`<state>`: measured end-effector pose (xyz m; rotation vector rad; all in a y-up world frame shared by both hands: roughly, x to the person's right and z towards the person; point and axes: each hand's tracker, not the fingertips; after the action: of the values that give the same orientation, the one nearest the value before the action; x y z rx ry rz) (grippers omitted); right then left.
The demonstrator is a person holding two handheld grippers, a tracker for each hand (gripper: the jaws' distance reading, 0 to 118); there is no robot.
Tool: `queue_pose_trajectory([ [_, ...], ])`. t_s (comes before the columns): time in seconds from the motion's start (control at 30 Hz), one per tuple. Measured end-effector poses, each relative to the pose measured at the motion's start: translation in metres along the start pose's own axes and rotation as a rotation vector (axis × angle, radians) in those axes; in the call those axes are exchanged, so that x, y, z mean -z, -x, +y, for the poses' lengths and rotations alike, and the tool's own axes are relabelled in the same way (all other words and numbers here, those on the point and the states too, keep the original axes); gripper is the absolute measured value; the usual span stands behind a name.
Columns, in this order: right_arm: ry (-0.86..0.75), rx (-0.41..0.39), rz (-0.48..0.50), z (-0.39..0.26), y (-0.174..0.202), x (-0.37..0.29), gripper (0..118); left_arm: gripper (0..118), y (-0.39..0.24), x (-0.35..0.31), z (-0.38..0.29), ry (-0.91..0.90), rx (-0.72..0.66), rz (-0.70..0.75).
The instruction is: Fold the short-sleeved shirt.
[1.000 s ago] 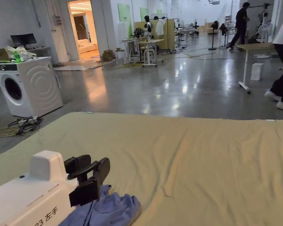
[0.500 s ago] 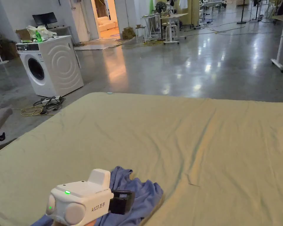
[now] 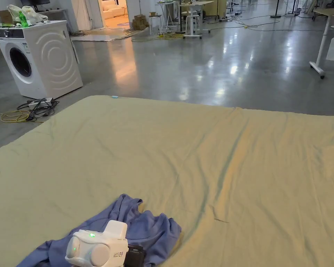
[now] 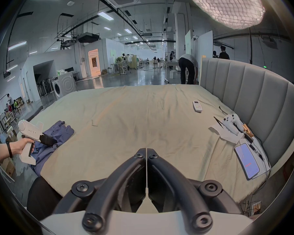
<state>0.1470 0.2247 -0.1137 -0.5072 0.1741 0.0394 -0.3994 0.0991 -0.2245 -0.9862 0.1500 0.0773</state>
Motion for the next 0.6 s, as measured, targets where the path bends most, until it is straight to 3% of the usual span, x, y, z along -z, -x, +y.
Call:
queue_pose_trajectory([
  [0.1,0.016,-0.008,0.013,-0.004,0.0,0.002,1,84,0.002,0.008,0.005,0.013,0.014,0.013],
  [0.17,0.023,-0.003,0.025,-0.007,0.0,0.002,1,69,-0.012,-0.005,0.007,0.01,0.036,0.01],
  [0.23,0.031,0.009,0.034,-0.01,-0.001,0.001,1,26,-0.014,-0.013,0.01,0.001,0.048,-0.023],
  [0.27,0.035,0.014,0.036,-0.011,-0.002,0.0,1,11,-0.016,-0.016,0.011,-0.001,0.06,0.009],
  [0.43,0.043,0.029,0.04,-0.015,-0.005,-0.01,1,8,0.016,-0.015,0.013,-0.012,-0.155,-0.054],
  [0.6,0.018,0.041,0.046,-0.02,-0.016,-0.026,1,7,0.048,-0.083,0.027,-0.232,-0.281,-0.058],
])
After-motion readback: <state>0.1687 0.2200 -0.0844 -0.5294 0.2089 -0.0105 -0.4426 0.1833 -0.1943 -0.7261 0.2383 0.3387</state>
